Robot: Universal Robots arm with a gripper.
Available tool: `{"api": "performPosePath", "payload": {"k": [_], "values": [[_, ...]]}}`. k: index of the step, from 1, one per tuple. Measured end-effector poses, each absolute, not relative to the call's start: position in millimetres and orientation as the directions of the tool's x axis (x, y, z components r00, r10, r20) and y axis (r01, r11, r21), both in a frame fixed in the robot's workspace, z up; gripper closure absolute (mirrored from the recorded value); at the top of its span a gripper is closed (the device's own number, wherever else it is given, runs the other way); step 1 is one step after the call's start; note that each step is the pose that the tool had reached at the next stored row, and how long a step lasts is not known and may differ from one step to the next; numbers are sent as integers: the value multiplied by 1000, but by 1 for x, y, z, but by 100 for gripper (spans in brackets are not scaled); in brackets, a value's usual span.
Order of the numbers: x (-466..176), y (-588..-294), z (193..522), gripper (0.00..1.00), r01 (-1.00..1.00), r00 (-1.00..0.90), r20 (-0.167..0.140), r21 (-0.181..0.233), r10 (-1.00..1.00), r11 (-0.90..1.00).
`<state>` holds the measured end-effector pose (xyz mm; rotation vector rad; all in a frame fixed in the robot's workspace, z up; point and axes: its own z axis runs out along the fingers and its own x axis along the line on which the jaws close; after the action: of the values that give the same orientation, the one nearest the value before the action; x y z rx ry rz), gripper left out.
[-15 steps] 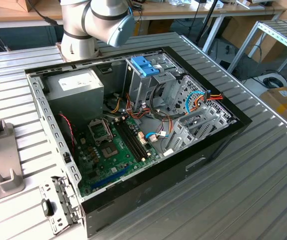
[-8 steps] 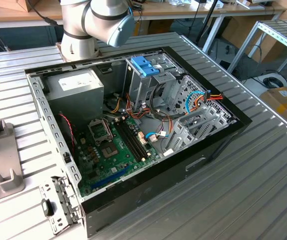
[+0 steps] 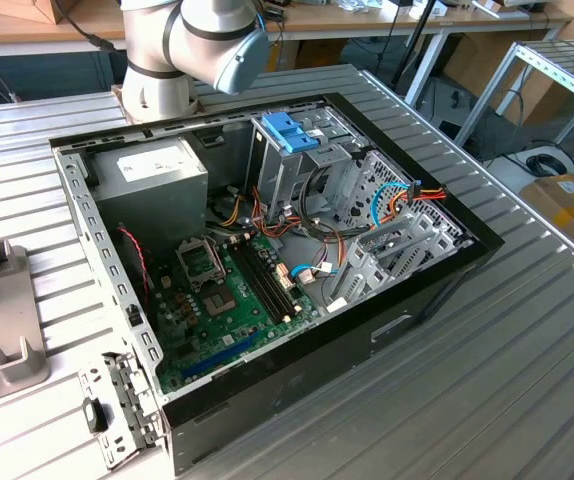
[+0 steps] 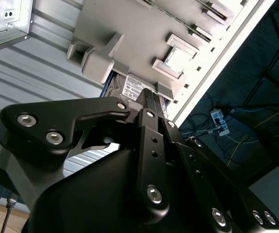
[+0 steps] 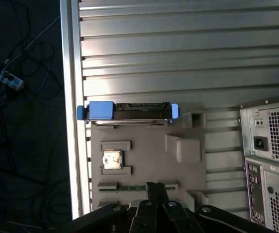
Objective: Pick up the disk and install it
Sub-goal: 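Reach for the disk, then pick up the disk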
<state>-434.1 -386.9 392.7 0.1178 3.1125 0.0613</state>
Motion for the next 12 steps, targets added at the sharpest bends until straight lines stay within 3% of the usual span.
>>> {"api": "performPosePath", "payload": {"k": [12], "values": [[-436, -386, 393, 90, 75, -997, -25, 40, 76, 996]]}}
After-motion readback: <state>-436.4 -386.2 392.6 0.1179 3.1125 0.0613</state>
